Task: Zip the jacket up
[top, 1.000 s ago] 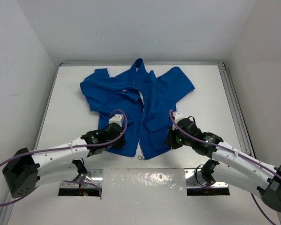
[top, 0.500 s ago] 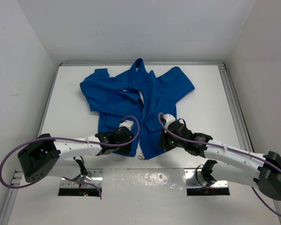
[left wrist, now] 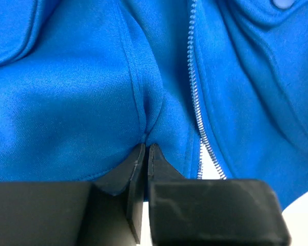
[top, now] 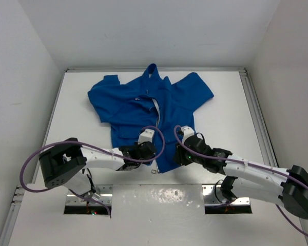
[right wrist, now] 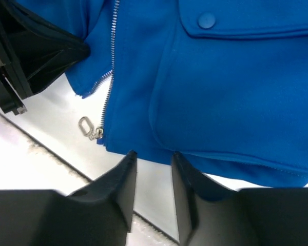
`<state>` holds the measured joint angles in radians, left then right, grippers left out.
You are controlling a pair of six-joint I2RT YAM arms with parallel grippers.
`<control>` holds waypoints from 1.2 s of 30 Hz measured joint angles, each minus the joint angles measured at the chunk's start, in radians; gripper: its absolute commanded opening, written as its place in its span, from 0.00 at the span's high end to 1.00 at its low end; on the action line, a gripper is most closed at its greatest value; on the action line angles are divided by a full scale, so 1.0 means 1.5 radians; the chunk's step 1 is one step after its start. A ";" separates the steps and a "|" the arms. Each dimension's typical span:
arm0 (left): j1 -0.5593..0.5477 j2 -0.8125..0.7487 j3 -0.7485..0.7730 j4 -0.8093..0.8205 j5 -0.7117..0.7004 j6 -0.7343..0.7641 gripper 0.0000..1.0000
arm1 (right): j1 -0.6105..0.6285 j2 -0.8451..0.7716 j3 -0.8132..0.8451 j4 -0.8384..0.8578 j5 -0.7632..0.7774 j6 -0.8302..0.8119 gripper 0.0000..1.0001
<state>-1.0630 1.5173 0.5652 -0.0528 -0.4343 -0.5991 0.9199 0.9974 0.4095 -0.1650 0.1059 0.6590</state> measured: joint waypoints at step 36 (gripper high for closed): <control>-0.020 -0.546 -0.247 0.174 -0.036 -0.181 1.00 | 0.000 0.117 -0.013 0.418 -0.132 0.311 0.45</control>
<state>-1.0924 0.6987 0.1951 0.2085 -0.4881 -0.8700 0.9199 1.1732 0.3904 0.4625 -0.0921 1.1248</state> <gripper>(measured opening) 0.009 0.546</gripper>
